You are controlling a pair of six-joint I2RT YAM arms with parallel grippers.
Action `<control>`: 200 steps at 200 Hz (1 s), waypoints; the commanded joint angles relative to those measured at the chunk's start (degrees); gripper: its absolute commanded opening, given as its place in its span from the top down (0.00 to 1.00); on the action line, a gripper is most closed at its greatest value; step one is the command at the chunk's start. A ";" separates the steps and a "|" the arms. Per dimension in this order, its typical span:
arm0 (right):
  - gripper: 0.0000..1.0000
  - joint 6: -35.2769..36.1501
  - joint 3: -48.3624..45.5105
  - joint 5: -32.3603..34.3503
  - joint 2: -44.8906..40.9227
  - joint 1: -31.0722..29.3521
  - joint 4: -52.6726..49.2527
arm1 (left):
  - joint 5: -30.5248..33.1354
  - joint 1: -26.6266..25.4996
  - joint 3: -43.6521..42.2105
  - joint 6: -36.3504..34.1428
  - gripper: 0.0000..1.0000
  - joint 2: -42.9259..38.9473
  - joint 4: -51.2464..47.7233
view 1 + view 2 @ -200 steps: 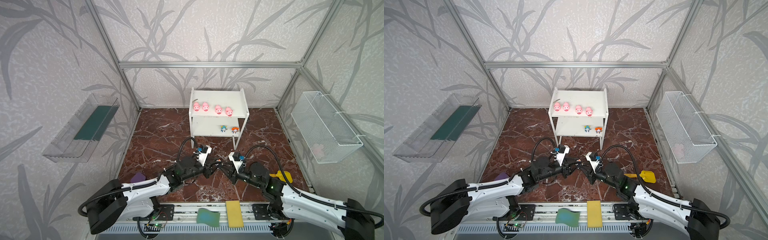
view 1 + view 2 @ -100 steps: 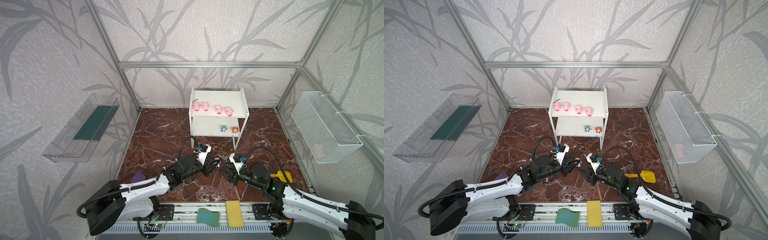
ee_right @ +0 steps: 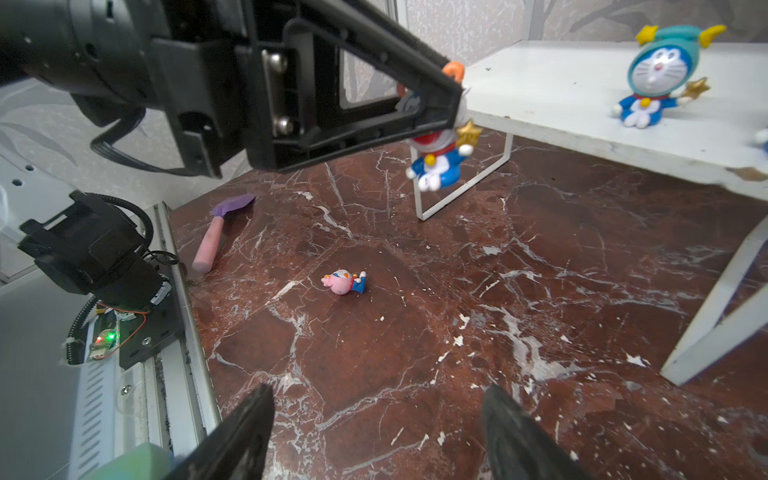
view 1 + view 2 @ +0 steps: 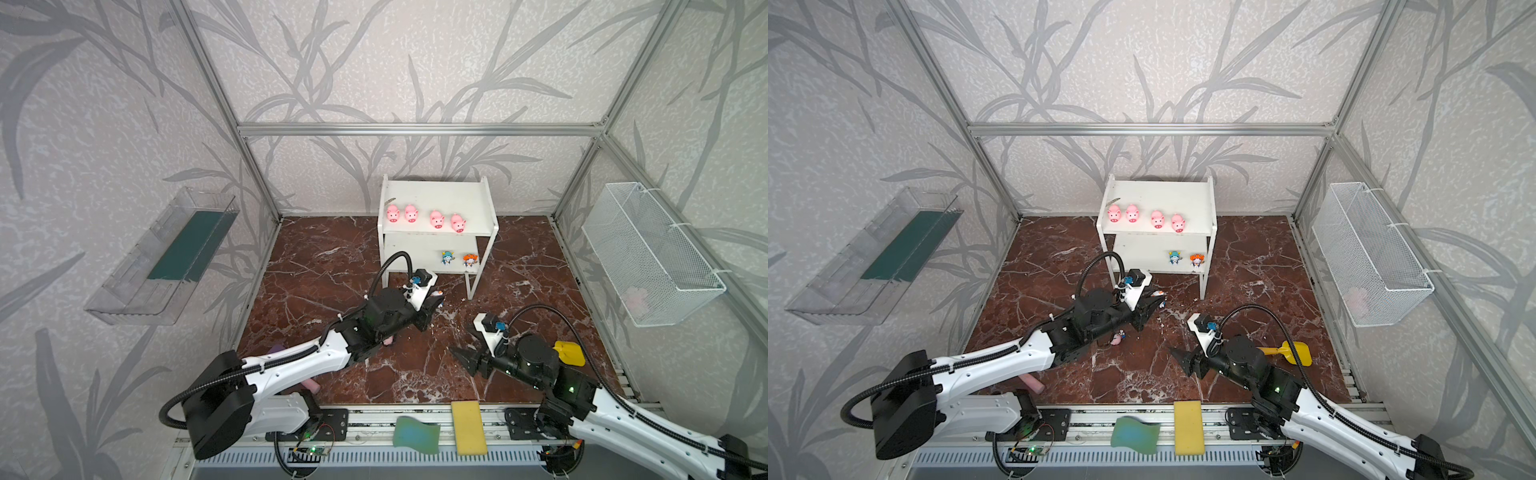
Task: Place and organize the plastic toys onto the shelf
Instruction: 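Carry the white figurine with the left gripper to the shelf while the right withdraws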
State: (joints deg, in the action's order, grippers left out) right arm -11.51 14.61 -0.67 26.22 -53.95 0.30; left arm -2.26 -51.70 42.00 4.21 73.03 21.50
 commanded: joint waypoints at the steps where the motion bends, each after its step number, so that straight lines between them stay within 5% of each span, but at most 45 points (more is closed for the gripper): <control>1: 0.19 1.23 1.91 2.76 -3.42 -0.29 -7.83 | 2.27 1.52 3.37 -6.17 0.76 3.15 -1.22; 200: 0.14 1.74 1.49 4.84 -8.32 -0.30 -12.53 | 4.20 10.56 15.39 -11.81 0.71 16.98 0.61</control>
State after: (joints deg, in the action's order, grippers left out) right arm -9.98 15.05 3.60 18.04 -53.95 -12.36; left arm 1.04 -41.76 55.44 -5.85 89.27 19.88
